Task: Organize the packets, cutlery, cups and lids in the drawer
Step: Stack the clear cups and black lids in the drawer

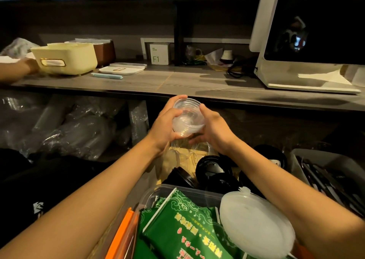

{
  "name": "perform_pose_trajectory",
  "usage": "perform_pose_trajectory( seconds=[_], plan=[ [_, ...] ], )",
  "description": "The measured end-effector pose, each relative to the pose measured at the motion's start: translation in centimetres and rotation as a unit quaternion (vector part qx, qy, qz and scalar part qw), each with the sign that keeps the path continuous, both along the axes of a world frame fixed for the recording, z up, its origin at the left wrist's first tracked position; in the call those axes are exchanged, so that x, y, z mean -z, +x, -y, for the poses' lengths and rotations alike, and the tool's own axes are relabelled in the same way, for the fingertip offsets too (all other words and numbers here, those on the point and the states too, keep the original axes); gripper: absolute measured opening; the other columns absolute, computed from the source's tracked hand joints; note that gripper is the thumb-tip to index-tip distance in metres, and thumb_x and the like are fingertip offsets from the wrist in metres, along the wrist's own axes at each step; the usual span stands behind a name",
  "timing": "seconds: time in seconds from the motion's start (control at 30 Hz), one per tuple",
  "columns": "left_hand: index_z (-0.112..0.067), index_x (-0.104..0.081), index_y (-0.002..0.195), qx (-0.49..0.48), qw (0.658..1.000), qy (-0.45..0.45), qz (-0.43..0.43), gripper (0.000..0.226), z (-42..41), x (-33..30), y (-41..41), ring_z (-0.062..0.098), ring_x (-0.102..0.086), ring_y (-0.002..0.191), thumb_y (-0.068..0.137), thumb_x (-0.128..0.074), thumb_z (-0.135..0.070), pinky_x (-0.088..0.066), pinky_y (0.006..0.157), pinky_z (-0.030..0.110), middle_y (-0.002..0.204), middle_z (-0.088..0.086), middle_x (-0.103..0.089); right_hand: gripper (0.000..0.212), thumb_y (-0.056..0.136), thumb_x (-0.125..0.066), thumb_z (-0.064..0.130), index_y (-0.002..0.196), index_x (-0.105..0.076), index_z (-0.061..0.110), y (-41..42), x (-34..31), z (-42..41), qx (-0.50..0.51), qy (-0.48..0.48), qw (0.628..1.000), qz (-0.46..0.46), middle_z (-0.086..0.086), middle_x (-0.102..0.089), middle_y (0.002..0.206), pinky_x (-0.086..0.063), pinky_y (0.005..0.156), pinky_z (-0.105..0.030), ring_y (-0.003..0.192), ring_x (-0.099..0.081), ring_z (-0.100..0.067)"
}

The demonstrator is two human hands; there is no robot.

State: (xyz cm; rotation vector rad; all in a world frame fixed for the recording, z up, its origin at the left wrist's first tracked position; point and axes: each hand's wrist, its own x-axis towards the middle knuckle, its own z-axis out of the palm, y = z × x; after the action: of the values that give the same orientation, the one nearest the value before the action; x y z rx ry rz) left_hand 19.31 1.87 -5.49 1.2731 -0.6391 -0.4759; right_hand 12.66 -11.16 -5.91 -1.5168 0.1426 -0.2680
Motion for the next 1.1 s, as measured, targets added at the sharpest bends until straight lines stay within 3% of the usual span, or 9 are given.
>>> perform_pose_trajectory(
  seconds=[0.23, 0.37, 0.43, 0.5, 0.57, 0.7, 0.77, 0.93, 1.1],
  plan=[
    [-0.039, -0.062, 0.113, -0.046, 0.997, 0.055, 0.015, 0.021, 0.3, 0.2, 0.4, 0.021, -0.06, 0.12, 0.106, -0.042, -0.039, -0.053, 0.095, 0.059, 0.125, -0.003, -0.063, 0.051, 0.106, -0.03, 0.039, 0.094, -0.071, 0.011, 0.6, 0.6, 0.3, 0.077, -0.106, 0.99, 0.052, -0.007, -0.071, 0.078, -0.049, 0.051, -0.026, 0.064, -0.067, -0.015],
    [-0.036, -0.063, 0.108, -0.13, 0.988, 0.004, 0.082, 0.016, -0.1, -0.4, 0.3, 0.012, -0.064, 0.104, 0.104, -0.047, -0.033, -0.055, 0.093, 0.057, 0.107, -0.009, -0.065, 0.062, 0.102, -0.022, 0.056, 0.101, -0.068, 0.014, 1.4, 1.0, 0.9, 0.072, 0.078, 0.994, 0.005, -0.008, -0.068, 0.089, -0.048, 0.063, -0.032, 0.076, -0.062, -0.019],
    [-0.036, -0.062, 0.108, -0.178, 0.978, -0.055, 0.089, 0.014, -0.6, -0.5, 0.4, 0.008, -0.063, 0.103, 0.1, -0.05, -0.034, -0.054, 0.095, 0.056, 0.106, -0.011, -0.064, 0.06, 0.102, -0.028, 0.054, 0.112, -0.063, 0.007, 1.6, 1.5, 1.1, 0.071, 0.09, 0.993, -0.034, -0.011, -0.061, 0.089, -0.052, 0.07, -0.036, 0.077, -0.059, -0.022],
    [-0.035, -0.058, 0.123, -0.218, 0.969, -0.078, 0.083, 0.024, -0.8, -0.5, 0.7, 0.008, -0.059, 0.11, 0.101, -0.049, -0.037, -0.058, 0.09, 0.052, 0.117, -0.011, -0.059, 0.046, 0.1, -0.046, 0.045, 0.119, -0.063, 0.006, 1.7, 2.3, 1.1, 0.054, -0.09, 0.991, -0.086, -0.008, -0.066, 0.095, -0.055, 0.085, -0.041, 0.086, -0.063, -0.022],
    [-0.036, -0.047, 0.141, -0.244, 0.966, -0.071, 0.043, 0.036, -0.9, -0.5, 0.7, 0.017, -0.056, 0.117, 0.105, -0.045, -0.039, -0.063, 0.076, 0.045, 0.135, -0.004, -0.049, 0.042, 0.096, -0.056, 0.042, 0.123, -0.064, 0.011, 1.7, 3.1, 0.5, -0.017, -0.293, 0.947, -0.129, -0.004, -0.068, 0.112, -0.052, 0.097, -0.04, 0.101, -0.064, -0.018],
    [-0.04, -0.046, 0.143, -0.248, 0.966, -0.073, -0.022, 0.039, -0.9, -0.7, 0.8, 0.025, -0.056, 0.121, 0.105, -0.043, -0.042, -0.063, 0.066, 0.039, 0.147, -0.001, -0.042, 0.054, 0.094, -0.051, 0.056, 0.123, -0.063, 0.012, 1.7, 3.9, -1.2, -0.104, -0.452, 0.866, -0.187, -0.002, -0.063, 0.118, -0.044, 0.091, -0.028, 0.106, -0.058, -0.015],
    [-0.04, -0.048, 0.141, -0.247, 0.967, -0.057, -0.029, 0.036, -0.8, -0.7, 0.8, 0.025, -0.057, 0.12, 0.105, -0.044, -0.042, -0.064, 0.068, 0.041, 0.142, -0.003, -0.045, 0.042, 0.094, -0.05, 0.055, 0.106, -0.067, 0.018, 1.8, 4.3, -1.3, -0.114, -0.486, 0.842, -0.205, -0.003, -0.064, 0.11, -0.043, 0.086, -0.027, 0.099, -0.057, -0.015],
    [-0.047, -0.05, 0.126, -0.234, 0.971, -0.045, -0.022, 0.022, -0.9, -0.9, 0.7, 0.024, -0.059, 0.116, 0.105, -0.043, -0.041, -0.064, 0.069, 0.041, 0.136, -0.002, -0.047, 0.026, 0.087, -0.062, 0.028, 0.09, -0.072, 0.004, 1.9, 4.4, -0.7, -0.052, -0.422, 0.883, -0.198, -0.015, -0.072, 0.086, -0.059, 0.08, -0.044, 0.077, -0.071, -0.026],
    [-0.04, -0.051, 0.134, -0.223, 0.974, -0.042, -0.011, 0.029, -0.8, -0.7, 0.7, 0.022, -0.06, 0.113, 0.105, -0.043, -0.04, -0.063, 0.068, 0.038, 0.136, 0.001, -0.049, 0.016, 0.089, -0.058, 0.017, 0.09, -0.074, 0.013, 1.5, 2.9, 0.1, 0.1, -0.357, 0.921, -0.119, -0.006, -0.07, 0.074, -0.058, 0.056, -0.027, 0.063, -0.07, -0.021]
  ],
)
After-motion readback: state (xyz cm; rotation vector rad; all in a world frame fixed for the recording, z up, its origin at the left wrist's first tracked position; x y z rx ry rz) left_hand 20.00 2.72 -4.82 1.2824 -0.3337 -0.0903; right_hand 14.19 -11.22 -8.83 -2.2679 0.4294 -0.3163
